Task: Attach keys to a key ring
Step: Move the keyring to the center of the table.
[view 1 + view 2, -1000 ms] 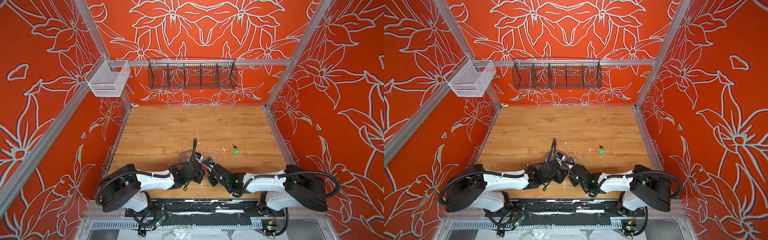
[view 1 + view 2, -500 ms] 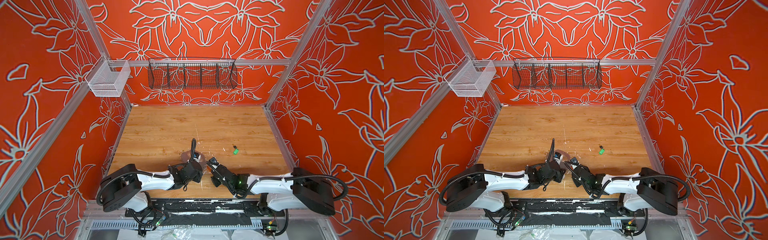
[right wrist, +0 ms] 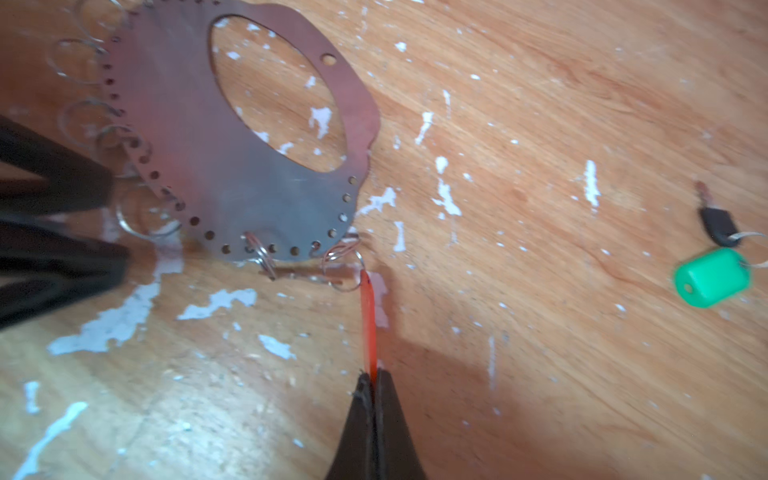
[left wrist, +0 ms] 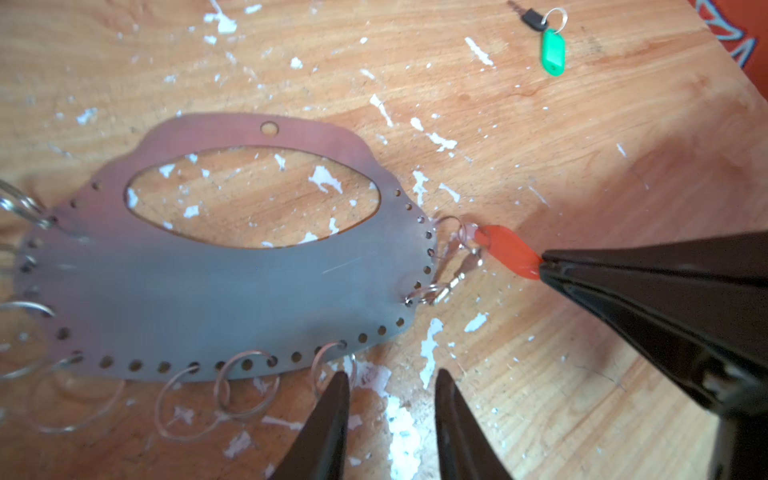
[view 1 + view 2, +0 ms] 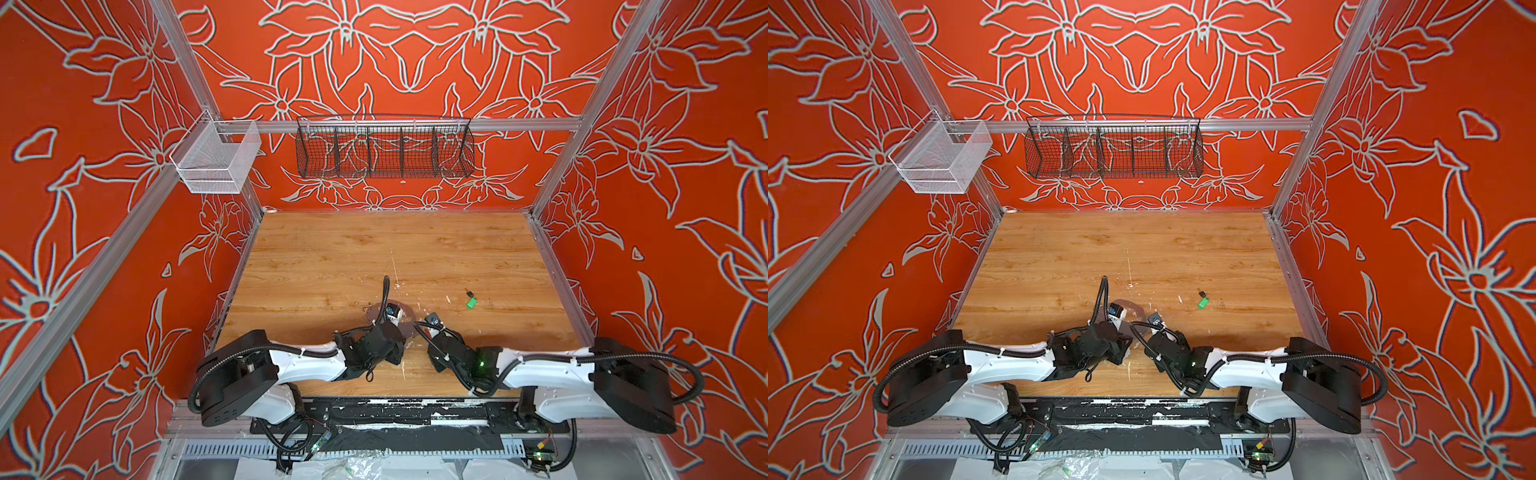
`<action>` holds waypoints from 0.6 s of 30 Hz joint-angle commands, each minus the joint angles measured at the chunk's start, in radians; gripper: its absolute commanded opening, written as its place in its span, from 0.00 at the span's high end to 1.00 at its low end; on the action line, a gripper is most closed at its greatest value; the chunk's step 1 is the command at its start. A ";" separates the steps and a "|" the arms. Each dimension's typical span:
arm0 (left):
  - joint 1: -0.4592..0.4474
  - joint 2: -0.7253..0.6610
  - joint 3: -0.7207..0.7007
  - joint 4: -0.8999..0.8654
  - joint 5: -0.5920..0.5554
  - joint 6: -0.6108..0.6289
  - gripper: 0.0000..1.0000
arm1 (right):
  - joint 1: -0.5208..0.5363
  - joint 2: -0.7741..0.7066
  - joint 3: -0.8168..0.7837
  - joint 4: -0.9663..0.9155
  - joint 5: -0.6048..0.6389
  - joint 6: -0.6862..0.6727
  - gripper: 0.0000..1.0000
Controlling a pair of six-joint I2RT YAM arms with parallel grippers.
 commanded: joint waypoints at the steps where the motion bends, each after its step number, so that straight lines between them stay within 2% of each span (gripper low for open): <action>1: -0.005 -0.048 0.003 0.032 0.009 0.229 0.61 | 0.002 -0.020 0.025 -0.068 0.084 0.036 1.00; 4: -0.001 -0.060 0.042 0.003 0.106 0.483 0.50 | -0.004 -0.018 0.018 -0.068 0.106 0.051 1.00; 6: 0.005 -0.044 0.085 -0.042 0.137 0.600 0.47 | -0.014 -0.010 0.017 -0.069 0.108 0.062 1.00; 8: 0.035 -0.017 0.125 -0.078 0.183 0.651 0.47 | -0.024 0.000 0.017 -0.065 0.103 0.069 1.00; 11: 0.106 -0.001 0.133 -0.048 0.312 0.686 0.49 | -0.039 0.011 0.015 -0.056 0.088 0.069 0.98; 12: 0.128 -0.005 0.120 -0.022 0.365 0.695 0.49 | -0.043 0.012 0.014 -0.056 0.085 0.068 0.88; 14: 0.156 -0.016 0.101 0.019 0.448 0.720 0.49 | -0.053 0.005 0.009 -0.052 0.082 0.069 0.78; 18: 0.166 -0.028 0.107 -0.013 0.529 0.825 0.54 | -0.077 -0.048 -0.026 -0.018 0.063 0.057 0.73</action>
